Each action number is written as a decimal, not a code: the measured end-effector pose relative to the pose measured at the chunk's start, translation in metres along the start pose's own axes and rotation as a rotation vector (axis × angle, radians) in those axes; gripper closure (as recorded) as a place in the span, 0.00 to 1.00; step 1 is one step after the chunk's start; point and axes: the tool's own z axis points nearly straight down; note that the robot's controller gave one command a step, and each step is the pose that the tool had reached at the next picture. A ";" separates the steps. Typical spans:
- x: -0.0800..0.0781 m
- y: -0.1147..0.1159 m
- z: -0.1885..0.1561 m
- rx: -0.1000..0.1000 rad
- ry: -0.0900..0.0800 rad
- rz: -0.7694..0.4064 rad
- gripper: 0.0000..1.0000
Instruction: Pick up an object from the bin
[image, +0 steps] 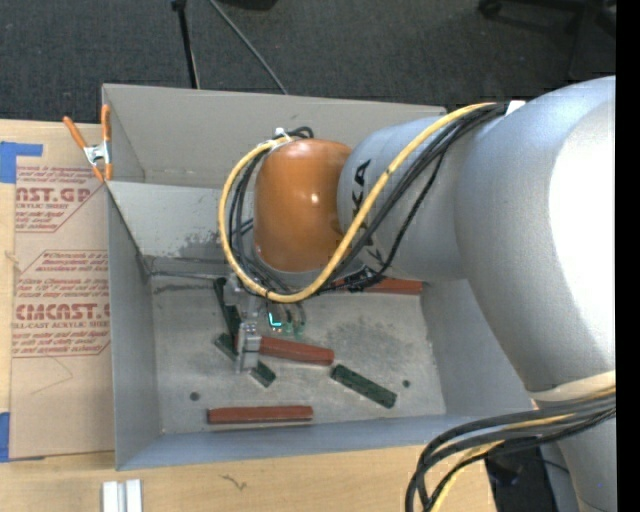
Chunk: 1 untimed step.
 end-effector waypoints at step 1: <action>0.018 -0.040 0.061 0.002 -0.001 0.037 0.00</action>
Offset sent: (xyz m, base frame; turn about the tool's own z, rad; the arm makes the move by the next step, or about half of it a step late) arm -0.0166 -0.0388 -0.0577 0.0348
